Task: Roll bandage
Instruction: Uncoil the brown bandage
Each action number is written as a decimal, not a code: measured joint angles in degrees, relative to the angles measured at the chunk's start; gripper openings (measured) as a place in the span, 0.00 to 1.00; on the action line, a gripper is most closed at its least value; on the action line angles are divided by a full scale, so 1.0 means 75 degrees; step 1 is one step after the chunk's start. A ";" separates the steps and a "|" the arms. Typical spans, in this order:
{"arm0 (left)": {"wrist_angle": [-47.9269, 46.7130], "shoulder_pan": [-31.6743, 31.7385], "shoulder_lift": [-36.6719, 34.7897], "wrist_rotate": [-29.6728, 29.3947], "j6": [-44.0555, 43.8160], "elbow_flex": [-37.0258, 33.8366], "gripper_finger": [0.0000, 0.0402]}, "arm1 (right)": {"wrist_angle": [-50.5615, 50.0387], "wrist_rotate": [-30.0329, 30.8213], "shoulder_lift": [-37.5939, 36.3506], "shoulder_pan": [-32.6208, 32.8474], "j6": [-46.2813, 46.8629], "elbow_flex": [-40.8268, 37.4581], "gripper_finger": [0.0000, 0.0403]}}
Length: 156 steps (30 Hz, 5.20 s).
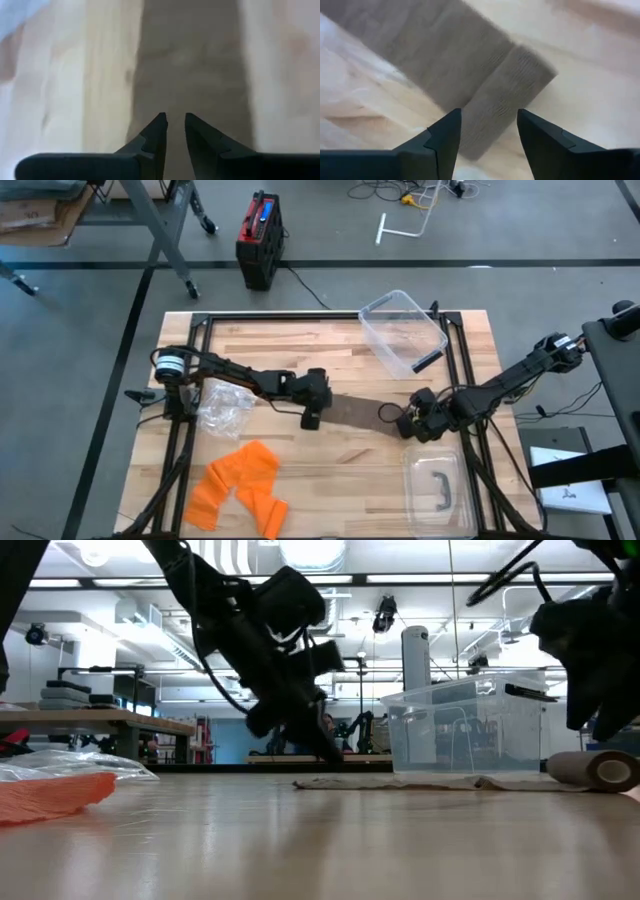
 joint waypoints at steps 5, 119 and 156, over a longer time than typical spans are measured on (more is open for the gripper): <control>0.0857 -0.0044 0.0094 0.0384 0.0096 0.0003 0.17 | -0.0064 -0.0194 0.0016 -0.0003 0.0761 0.0209 0.60; 0.2513 0.0149 0.3581 0.1408 0.0137 0.2355 0.09 | -0.0787 -0.0848 -0.0019 0.1046 -0.4363 -0.0463 0.01; 0.2818 -0.0476 0.4408 0.1328 -0.0875 0.5528 0.09 | 0.0025 0.0004 0.0118 0.0431 -0.4792 -0.0670 0.01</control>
